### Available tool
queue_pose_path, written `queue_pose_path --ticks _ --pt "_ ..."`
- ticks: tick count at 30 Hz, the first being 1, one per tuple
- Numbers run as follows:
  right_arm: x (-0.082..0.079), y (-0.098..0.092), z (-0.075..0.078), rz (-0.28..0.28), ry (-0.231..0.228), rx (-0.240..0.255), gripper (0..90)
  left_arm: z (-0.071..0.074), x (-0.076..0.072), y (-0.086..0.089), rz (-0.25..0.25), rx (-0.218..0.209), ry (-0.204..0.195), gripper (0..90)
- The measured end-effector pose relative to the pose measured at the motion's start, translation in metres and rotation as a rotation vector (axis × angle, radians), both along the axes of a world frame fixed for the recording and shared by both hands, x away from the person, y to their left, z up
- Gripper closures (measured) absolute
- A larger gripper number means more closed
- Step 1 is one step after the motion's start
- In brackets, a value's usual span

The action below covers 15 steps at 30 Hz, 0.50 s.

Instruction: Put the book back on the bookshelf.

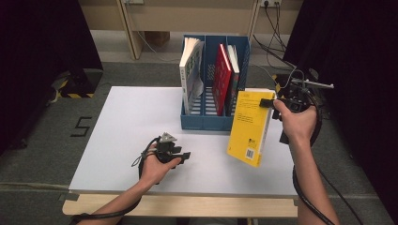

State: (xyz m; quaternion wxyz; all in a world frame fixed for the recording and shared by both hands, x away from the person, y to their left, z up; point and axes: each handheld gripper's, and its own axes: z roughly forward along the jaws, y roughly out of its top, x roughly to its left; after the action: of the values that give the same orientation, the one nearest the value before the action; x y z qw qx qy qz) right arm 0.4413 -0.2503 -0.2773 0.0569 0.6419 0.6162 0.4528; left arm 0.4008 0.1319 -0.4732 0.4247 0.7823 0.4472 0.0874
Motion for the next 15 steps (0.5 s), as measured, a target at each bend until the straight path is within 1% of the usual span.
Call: queue_pose_path --ticks 10,15 --pt "0.0027 -0.0010 0.0037 -0.005 -0.003 0.002 76.0 0.0001 0.0004 -0.0002 0.000 0.000 0.000 49.5" --pt "0.0044 -0.0020 0.0073 -0.017 -0.010 0.001 76.0 0.0001 0.0001 0.0000 0.000 0.000 -0.001 49.6"
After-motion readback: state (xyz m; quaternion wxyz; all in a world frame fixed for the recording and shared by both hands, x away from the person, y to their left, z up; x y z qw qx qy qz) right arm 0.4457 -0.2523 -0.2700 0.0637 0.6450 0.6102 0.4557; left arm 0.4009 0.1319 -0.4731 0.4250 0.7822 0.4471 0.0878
